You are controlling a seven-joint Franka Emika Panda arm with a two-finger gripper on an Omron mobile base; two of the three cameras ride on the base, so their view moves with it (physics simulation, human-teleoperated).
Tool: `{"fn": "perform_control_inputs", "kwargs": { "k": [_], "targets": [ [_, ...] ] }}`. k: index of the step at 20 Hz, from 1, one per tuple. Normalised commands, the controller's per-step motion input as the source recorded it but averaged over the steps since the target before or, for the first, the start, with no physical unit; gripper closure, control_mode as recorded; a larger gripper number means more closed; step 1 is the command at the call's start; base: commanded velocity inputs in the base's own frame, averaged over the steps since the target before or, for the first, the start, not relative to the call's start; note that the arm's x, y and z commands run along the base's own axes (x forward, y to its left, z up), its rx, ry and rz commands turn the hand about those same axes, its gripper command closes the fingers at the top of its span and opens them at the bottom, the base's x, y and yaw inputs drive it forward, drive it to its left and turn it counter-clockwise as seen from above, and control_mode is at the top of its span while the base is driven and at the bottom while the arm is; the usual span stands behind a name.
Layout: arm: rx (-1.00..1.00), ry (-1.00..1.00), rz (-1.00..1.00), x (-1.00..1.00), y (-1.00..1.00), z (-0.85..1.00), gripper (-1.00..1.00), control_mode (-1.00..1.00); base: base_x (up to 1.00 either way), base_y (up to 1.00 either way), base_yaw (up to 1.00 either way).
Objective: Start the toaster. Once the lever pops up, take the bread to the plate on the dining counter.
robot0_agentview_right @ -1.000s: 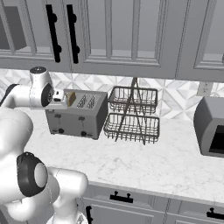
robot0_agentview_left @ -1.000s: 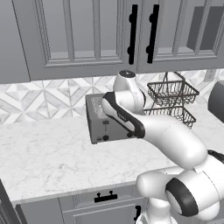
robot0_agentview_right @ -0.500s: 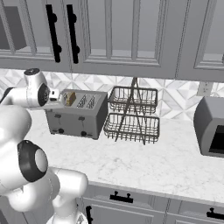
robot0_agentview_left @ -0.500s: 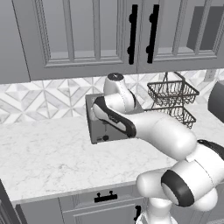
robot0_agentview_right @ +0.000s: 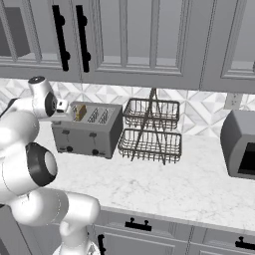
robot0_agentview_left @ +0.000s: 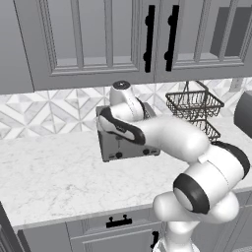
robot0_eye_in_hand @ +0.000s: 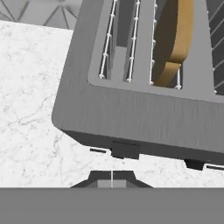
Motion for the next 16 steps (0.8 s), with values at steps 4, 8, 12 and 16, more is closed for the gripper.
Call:
{"fn": "perform_control_inputs", "kwargs": {
  "k": [4,8,12,16],
  "targets": [
    [0.0,0.0,-0.09,0.1,-0.08,-0.04,1.0,-1.0,0.0,0.0,0.0],
    [0.0,0.0,-0.04,0.1,0.0,-0.15,1.0,-1.0,0.0,0.0,0.0],
    [0.0,0.0,-0.03,0.01,0.0,-0.25,1.0,-1.0,0.0,0.0,0.0],
    [0.0,0.0,-0.03,0.0,-0.01,-0.27,1.0,-1.0,0.0,0.0,0.0]
  ]
}}
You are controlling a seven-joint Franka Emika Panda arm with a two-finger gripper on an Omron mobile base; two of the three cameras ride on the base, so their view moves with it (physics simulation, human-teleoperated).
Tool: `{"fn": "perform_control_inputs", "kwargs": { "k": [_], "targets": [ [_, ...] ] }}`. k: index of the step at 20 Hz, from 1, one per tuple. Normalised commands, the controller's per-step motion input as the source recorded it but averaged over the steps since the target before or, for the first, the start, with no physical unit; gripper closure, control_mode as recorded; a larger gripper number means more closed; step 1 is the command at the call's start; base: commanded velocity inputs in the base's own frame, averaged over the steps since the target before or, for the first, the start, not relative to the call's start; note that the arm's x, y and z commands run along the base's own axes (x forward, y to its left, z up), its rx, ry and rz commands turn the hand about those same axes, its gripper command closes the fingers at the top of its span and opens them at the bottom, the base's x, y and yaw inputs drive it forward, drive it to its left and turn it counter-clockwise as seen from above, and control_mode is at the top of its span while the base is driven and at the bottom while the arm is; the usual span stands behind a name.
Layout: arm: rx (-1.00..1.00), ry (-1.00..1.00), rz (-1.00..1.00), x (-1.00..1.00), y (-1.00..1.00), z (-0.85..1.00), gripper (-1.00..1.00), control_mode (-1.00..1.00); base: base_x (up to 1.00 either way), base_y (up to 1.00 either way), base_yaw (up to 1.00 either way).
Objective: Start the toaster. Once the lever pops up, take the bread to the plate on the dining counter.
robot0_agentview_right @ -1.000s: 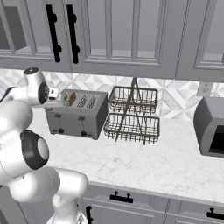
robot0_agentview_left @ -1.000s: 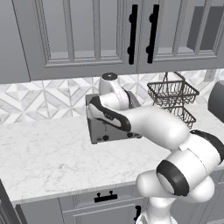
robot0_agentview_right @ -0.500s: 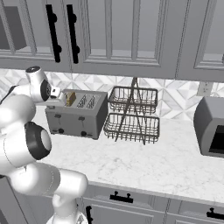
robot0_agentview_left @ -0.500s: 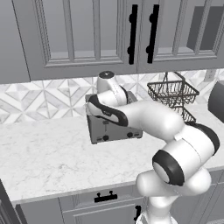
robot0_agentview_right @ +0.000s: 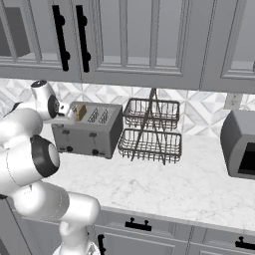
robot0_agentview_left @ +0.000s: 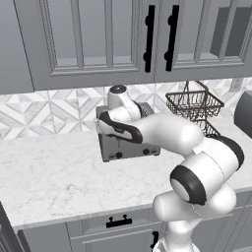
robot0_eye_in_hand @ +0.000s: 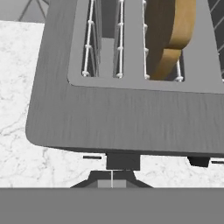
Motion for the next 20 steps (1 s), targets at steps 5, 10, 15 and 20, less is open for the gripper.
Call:
{"fn": "perform_control_inputs", "kwargs": {
  "k": [5,10,15,20],
  "targets": [
    [0.0,0.0,-0.01,0.0,0.0,-0.27,1.0,-1.0,0.0,0.0,0.0],
    [0.0,0.0,-0.02,0.06,0.0,-0.12,1.0,-1.0,0.0,0.0,0.0],
    [0.0,0.0,-0.04,0.12,-0.02,0.0,1.0,-1.0,0.0,0.0,0.0],
    [0.0,0.0,-0.05,0.1,-0.05,0.0,1.0,-1.0,0.0,0.0,0.0]
  ]
}}
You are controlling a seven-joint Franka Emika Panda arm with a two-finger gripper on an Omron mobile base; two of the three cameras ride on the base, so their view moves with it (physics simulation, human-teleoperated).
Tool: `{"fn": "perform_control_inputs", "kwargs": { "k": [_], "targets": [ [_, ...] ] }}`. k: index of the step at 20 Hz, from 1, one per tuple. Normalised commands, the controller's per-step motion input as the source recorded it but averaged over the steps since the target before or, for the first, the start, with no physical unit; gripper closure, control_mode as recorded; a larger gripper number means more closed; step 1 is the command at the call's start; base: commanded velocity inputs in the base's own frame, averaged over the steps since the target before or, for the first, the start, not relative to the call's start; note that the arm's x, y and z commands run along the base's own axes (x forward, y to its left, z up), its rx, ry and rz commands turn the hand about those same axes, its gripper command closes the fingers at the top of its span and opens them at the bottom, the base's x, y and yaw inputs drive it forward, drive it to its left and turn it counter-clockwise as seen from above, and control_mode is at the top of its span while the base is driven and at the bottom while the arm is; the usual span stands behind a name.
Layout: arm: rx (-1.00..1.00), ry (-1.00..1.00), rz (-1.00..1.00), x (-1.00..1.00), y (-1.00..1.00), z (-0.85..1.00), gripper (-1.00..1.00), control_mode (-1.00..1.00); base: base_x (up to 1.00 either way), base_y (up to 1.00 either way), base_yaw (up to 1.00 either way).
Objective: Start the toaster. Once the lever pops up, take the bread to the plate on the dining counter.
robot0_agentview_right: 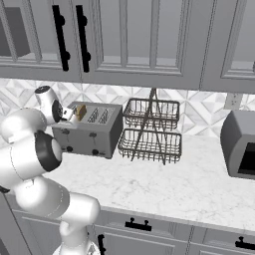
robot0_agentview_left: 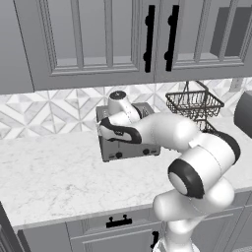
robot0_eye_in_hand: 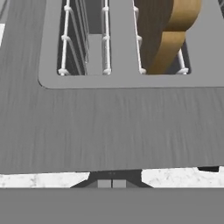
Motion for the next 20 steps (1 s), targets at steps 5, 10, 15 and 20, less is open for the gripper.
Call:
{"fn": "perform_control_inputs", "kwargs": {
  "k": [5,10,15,20],
  "targets": [
    [0.0,0.0,-0.03,0.0,0.0,-0.17,1.0,-1.0,0.0,0.0,0.0],
    [0.0,0.0,-0.02,0.0,0.0,-0.34,1.0,-1.0,0.0,0.0,0.0],
    [0.0,0.0,-0.02,0.0,0.0,-0.35,1.0,-1.0,0.0,0.0,0.0],
    [0.0,0.0,-0.02,0.0,0.0,-0.46,1.0,-1.0,0.0,0.0,0.0]
  ]
}}
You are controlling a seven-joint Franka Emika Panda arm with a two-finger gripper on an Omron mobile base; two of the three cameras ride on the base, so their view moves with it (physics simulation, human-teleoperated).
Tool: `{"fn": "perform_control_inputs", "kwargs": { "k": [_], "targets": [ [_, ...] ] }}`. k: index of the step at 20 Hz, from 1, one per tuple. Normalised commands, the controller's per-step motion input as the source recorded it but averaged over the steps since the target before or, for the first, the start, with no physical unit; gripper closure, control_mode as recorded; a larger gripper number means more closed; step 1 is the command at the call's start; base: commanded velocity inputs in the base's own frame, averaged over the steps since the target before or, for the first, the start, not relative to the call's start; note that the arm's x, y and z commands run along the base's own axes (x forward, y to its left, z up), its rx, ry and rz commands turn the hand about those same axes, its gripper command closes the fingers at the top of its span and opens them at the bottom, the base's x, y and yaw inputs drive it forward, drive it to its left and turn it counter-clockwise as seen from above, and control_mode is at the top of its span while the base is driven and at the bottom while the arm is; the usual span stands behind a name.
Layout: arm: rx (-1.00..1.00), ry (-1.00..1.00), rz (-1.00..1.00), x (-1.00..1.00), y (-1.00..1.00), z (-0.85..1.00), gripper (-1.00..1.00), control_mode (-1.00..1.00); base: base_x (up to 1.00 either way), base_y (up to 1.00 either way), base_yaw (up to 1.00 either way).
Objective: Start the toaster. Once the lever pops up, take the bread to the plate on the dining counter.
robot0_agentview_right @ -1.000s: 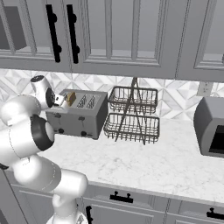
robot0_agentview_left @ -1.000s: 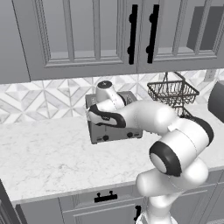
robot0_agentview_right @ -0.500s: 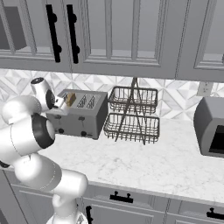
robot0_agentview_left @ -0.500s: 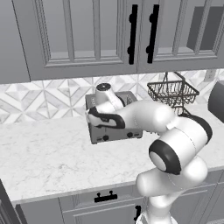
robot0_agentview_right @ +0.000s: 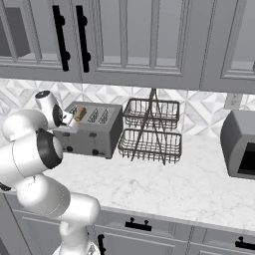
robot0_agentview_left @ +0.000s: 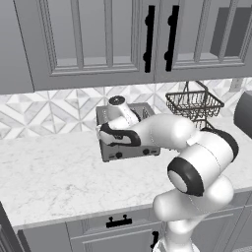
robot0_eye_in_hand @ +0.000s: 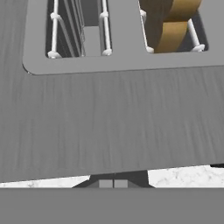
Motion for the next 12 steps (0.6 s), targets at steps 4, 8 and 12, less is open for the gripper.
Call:
{"fn": "perform_control_inputs", "kwargs": {
  "k": [4,8,12],
  "targets": [
    [0.0,0.05,-0.03,-0.08,0.0,-0.61,1.0,-1.0,0.0,0.0,0.0],
    [0.0,0.09,-0.03,-0.16,0.0,-0.67,1.0,-1.0,0.0,0.0,0.0],
    [0.0,0.1,-0.03,-0.17,0.0,-0.65,1.0,-1.0,0.0,0.0,0.0]
  ]
}}
